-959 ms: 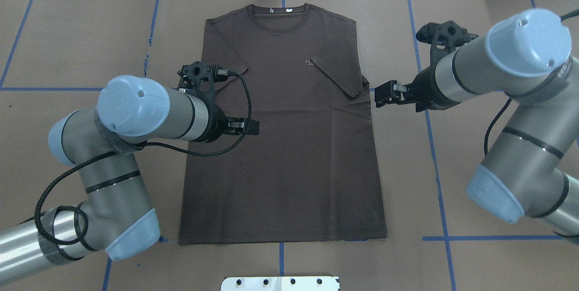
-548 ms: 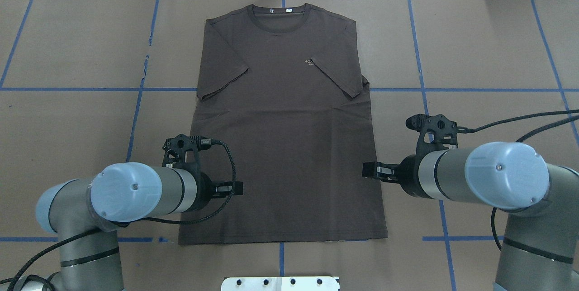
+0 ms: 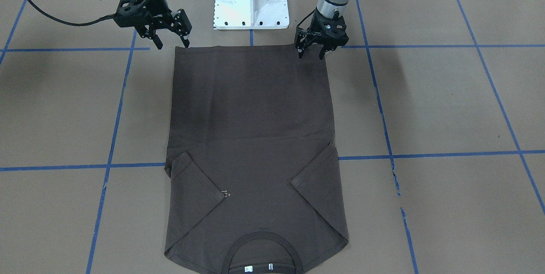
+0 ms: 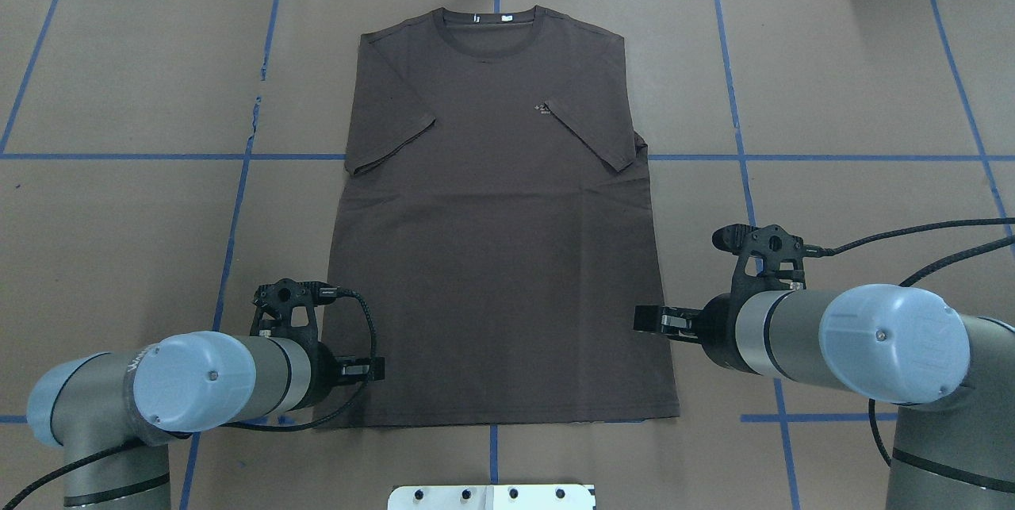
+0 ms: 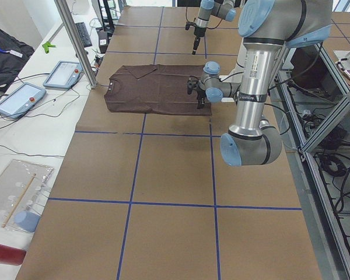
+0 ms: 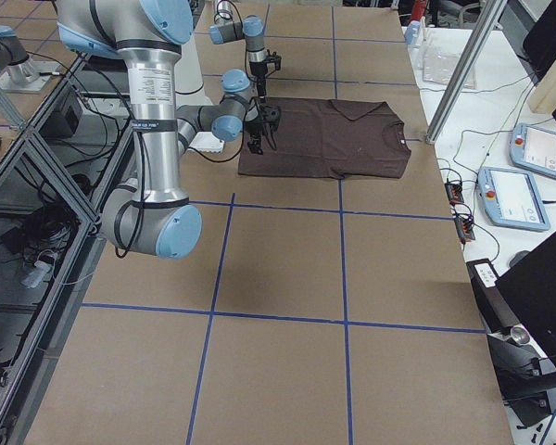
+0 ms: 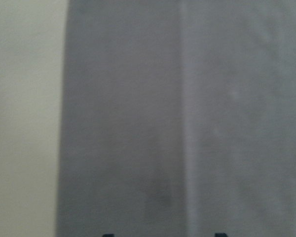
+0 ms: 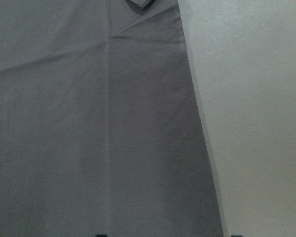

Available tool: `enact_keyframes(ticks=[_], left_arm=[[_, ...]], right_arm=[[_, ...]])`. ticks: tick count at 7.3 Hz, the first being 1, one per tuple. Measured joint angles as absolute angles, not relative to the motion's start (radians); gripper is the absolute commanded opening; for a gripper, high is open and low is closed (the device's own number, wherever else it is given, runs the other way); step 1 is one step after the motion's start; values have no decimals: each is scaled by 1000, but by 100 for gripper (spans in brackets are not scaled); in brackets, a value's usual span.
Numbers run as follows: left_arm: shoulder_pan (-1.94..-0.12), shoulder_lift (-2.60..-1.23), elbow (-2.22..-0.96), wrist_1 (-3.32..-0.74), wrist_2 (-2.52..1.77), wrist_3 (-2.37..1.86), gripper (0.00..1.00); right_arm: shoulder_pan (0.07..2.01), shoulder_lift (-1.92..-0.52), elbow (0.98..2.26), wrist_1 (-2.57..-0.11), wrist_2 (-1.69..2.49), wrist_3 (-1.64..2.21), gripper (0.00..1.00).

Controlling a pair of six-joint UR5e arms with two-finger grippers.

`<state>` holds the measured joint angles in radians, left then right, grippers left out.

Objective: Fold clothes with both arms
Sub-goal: 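Move both grippers down to the shirt hem corners nearest the robot, then grasp the hem corners nearest the robot with both grippers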

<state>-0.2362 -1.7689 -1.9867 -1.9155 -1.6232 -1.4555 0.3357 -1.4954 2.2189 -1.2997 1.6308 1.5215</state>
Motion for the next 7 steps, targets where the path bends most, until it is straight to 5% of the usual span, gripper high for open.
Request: enact_keyframes(ticks=[7], left_arm=[[-137, -1713, -2026, -1908, -1606, -1548, 66]], right_arm=[[336, -1503, 2220, -1300, 1627, 1522, 88]])
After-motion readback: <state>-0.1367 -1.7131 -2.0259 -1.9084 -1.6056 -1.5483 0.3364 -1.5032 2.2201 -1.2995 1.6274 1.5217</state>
